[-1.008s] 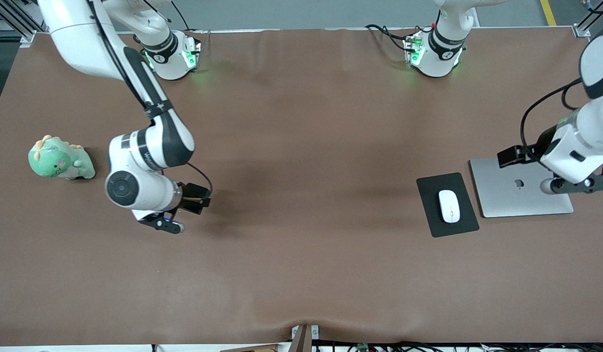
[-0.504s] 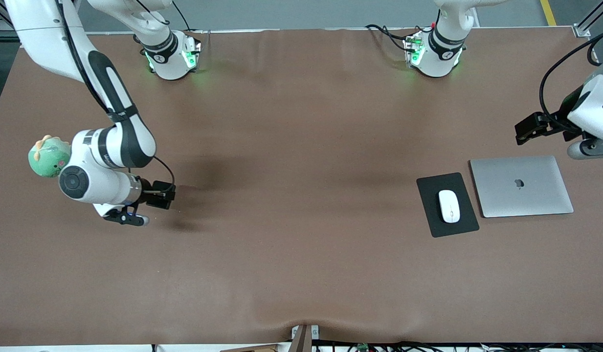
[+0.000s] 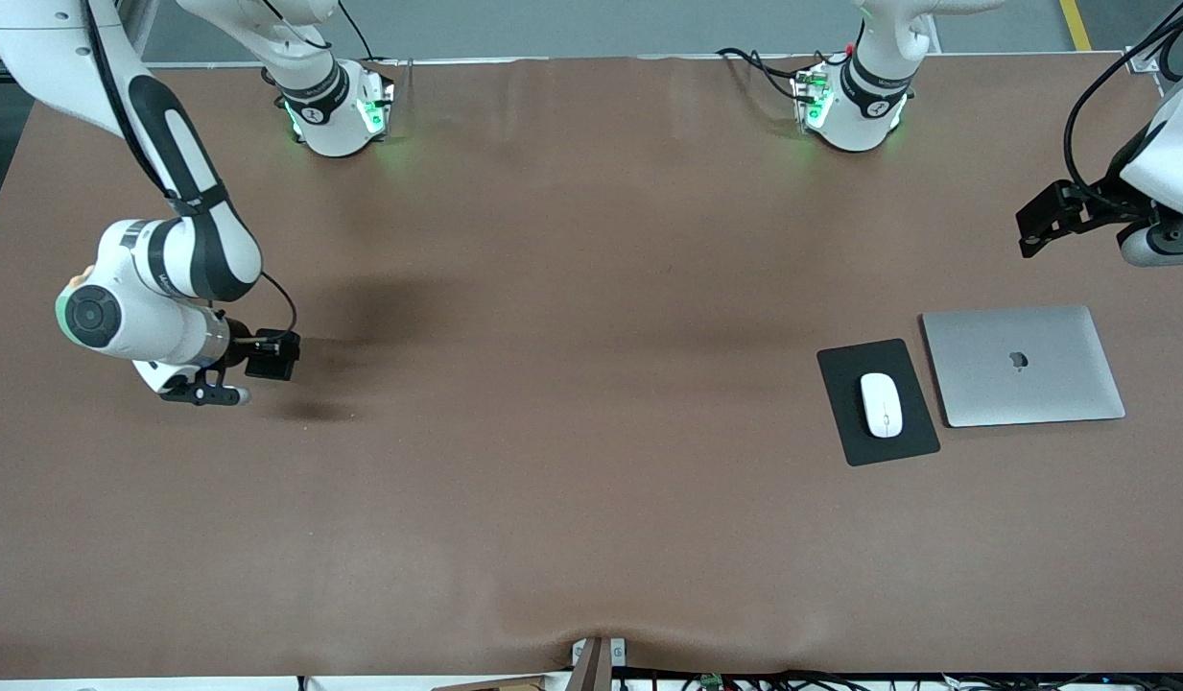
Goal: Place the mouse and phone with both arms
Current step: 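Open the left gripper and withdraw while the right gripper carries the phone, then lower the phone beside the green plush toy and open the right gripper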
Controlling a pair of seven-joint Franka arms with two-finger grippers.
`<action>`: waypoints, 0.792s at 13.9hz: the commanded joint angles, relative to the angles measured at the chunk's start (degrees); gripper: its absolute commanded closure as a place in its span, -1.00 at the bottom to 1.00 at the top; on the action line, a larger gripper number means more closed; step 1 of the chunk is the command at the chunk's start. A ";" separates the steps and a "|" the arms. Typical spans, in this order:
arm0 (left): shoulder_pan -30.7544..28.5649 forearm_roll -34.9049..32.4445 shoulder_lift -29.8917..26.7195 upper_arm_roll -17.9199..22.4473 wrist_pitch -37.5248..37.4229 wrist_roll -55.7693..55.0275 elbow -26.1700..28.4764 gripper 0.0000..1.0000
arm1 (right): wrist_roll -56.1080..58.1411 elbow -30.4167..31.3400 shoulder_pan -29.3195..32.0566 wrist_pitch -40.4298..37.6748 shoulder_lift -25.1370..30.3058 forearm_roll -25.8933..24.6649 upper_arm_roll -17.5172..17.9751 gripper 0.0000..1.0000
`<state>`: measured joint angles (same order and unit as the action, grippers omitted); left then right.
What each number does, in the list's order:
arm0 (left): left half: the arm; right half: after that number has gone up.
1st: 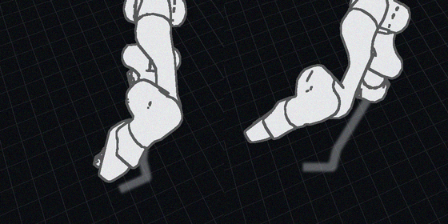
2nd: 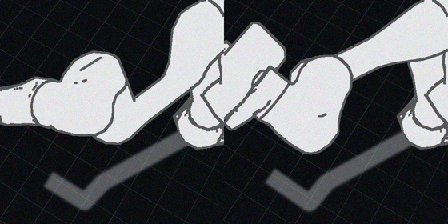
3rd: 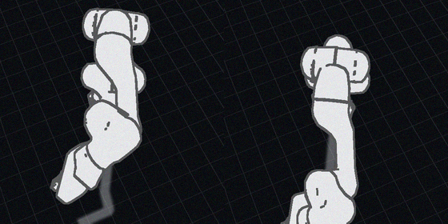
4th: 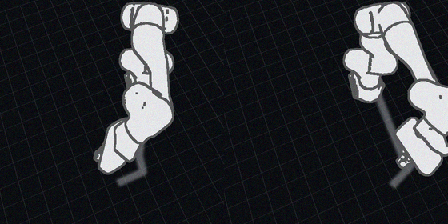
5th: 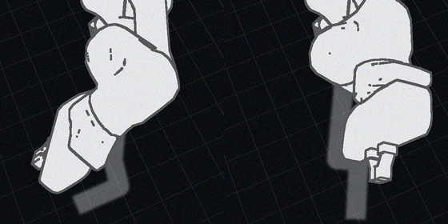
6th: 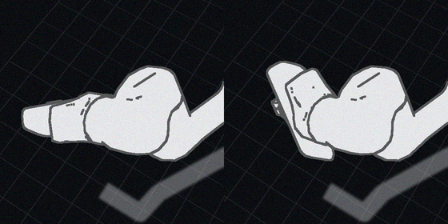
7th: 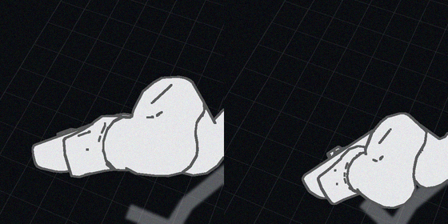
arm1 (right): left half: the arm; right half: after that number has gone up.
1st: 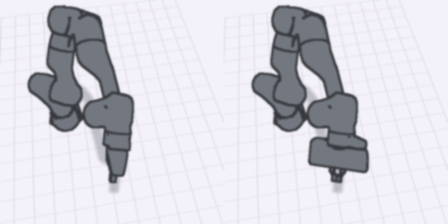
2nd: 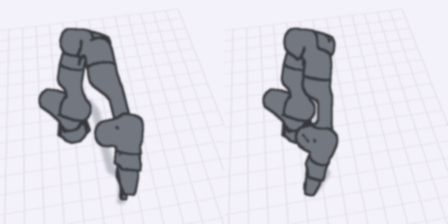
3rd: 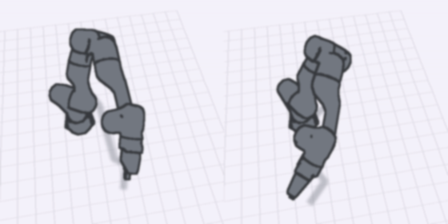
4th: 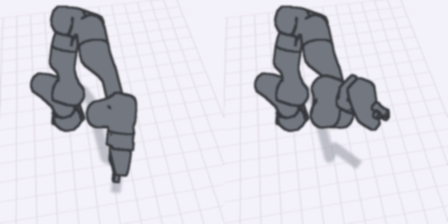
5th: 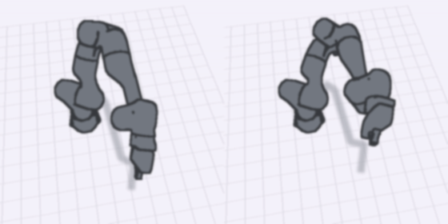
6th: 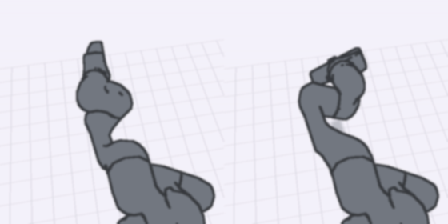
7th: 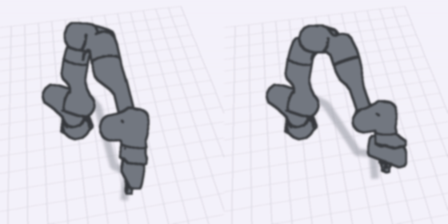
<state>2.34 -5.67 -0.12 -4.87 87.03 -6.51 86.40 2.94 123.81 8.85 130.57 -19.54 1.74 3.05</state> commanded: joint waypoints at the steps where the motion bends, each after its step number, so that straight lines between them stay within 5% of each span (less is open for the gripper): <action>1: 0.29 0.83 -1.29 0.83 1.04 1.24 1.49 -1.00 | 2.41 4.85 3.53 2.57 2.41 -1.13 1.26 1.00; 3: 0.12 1.18 -0.76 0.74 1.04 1.33 1.23 -1.00 | 4.34 8.88 4.33 8.70 2.75 -1.13 1.17 1.00; 11: -0.32 5.49 -0.85 0.74 0.60 1.15 1.67 -1.00 | 6.64 11.98 7.40 12.51 1.70 -1.13 1.17 1.00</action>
<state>2.19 -1.31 0.09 -4.42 87.45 -6.48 87.34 8.88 133.69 14.56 142.03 -19.53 1.23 3.09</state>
